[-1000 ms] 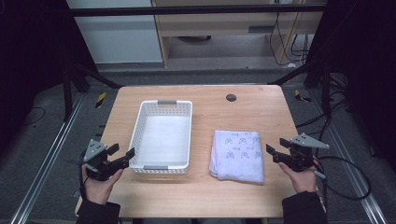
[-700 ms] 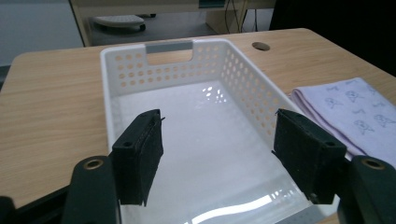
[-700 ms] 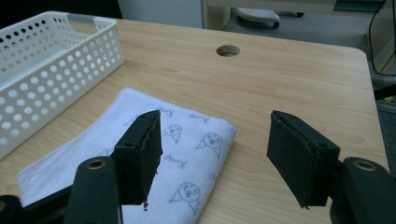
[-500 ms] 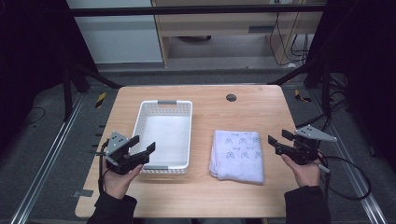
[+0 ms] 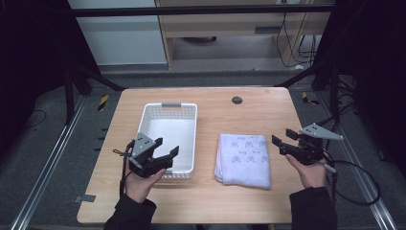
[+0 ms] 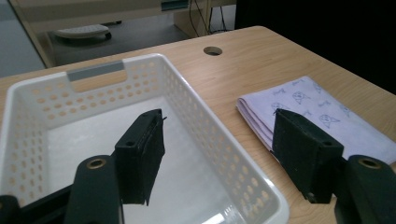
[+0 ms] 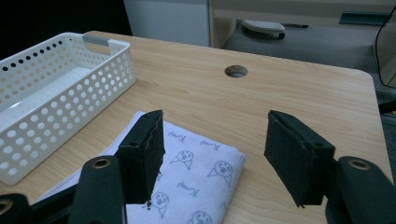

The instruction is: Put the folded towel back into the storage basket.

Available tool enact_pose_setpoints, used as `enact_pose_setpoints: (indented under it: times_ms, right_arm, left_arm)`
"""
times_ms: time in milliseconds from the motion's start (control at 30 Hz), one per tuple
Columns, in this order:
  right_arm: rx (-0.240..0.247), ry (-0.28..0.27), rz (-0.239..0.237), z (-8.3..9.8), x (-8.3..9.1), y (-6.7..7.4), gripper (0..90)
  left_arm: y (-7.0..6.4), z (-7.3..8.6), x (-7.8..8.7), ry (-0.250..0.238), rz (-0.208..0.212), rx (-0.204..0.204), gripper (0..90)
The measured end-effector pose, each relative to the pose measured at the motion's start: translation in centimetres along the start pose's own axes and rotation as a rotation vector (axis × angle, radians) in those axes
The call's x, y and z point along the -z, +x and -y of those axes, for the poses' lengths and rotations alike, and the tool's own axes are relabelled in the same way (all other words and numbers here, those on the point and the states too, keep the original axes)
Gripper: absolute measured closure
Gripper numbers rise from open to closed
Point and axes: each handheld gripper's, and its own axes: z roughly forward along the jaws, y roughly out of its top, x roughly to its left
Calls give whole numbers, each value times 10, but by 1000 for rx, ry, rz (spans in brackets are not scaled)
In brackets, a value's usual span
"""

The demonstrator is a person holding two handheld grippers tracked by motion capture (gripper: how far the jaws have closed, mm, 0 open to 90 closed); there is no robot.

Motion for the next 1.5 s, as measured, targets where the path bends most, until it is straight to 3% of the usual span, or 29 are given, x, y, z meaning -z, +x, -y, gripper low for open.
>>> enact_pose_setpoints:
  times_ms: [533,767,867,1500]
  right_arm:
    - [5,25,-1,2,-9,-3,362]
    - [8,26,7,3,-11,-4,350]
    - [9,24,8,3,-13,-4,348]
    - [34,56,20,5,-28,-4,326]
  left_arm:
    - [-49,-5,-36,52,85,-71,343]
    - [-65,-5,-50,67,110,-81,344]
    - [-72,-4,-57,80,106,-104,345]
    - [-97,6,-90,144,121,-124,346]
